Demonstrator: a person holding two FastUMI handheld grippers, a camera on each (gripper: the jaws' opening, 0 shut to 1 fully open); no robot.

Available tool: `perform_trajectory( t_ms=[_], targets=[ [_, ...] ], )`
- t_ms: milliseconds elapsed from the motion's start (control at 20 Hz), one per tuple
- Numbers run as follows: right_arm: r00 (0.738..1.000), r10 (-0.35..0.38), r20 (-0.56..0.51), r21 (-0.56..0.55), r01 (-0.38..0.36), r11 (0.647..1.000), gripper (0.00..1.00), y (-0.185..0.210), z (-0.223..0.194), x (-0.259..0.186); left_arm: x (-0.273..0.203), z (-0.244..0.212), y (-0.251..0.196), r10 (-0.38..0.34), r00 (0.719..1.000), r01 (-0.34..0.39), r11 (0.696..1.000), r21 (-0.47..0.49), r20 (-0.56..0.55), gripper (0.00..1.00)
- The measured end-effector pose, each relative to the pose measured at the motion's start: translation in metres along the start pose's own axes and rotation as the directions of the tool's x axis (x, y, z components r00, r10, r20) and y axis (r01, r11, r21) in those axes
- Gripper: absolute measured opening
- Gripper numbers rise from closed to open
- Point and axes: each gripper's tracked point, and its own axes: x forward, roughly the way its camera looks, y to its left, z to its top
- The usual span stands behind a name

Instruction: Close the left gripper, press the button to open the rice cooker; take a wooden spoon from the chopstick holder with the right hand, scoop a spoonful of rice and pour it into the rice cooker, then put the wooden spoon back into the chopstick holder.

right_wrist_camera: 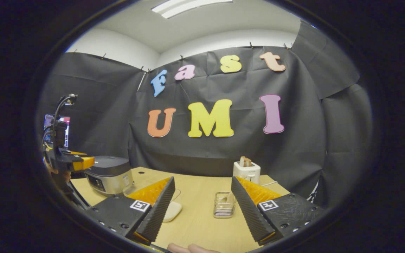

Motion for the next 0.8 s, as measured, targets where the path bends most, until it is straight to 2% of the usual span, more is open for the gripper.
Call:
perform_trajectory(
  t_ms=[100, 150, 200, 250, 400, 550, 600, 800],
  targets=[
    [1.0, -0.006, 0.021, -0.001, 0.006, 1.0, 0.95, -0.005, 0.005, -0.002, 0.008, 0.006, 0.015, 0.013, 1.0, -0.013, 1.0, -0.003, -0.019, 0.31],
    [1.0, -0.003, 0.028, 0.007, 0.003, 1.0, 0.95, -0.006, 0.007, -0.003, 0.014, 0.006, 0.022, 0.013, 0.999, -0.013, 1.0, -0.007, -0.042, 0.11],
    [1.0, 0.004, 0.027, 0.018, -0.004, 1.0, 0.95, -0.004, 0.006, -0.003, 0.019, 0.008, 0.029, 0.018, 0.998, -0.019, 1.0, -0.01, -0.062, 0.05],
    [1.0, 0.011, 0.024, 0.032, -0.012, 0.999, 0.95, -0.004, 0.006, -0.003, 0.024, 0.008, 0.035, 0.027, 0.996, -0.026, 1.0, 0.002, -0.087, 0.02],
    [0.999, 0.029, 0.021, 0.061, -0.03, 0.998, 0.96, -0.004, 0.007, -0.005, 0.038, 0.003, 0.046, 0.032, 0.984, -0.026, 0.999, 0.033, -0.173, 0.02],
    [0.999, 0.04, 0.03, 0.061, -0.042, 0.997, 0.95, -0.006, 0.01, -0.008, 0.049, -0.008, 0.052, 0.02, 0.967, -0.02, 1.0, 0.002, -0.256, 0.03],
    [0.998, 0.04, 0.039, 0.062, -0.042, 0.997, 0.92, -0.009, 0.014, -0.009, 0.052, -0.011, 0.054, 0.025, 0.961, -0.027, 1.0, -0.004, -0.276, 0.02],
    [0.998, 0.03, 0.059, 0.073, -0.034, 0.997, 0.95, -0.019, 0.019, -0.013, 0.062, -0.026, 0.066, 0.03, 0.943, -0.04, 0.999, -0.024, -0.332, 0.03]
  ],
)
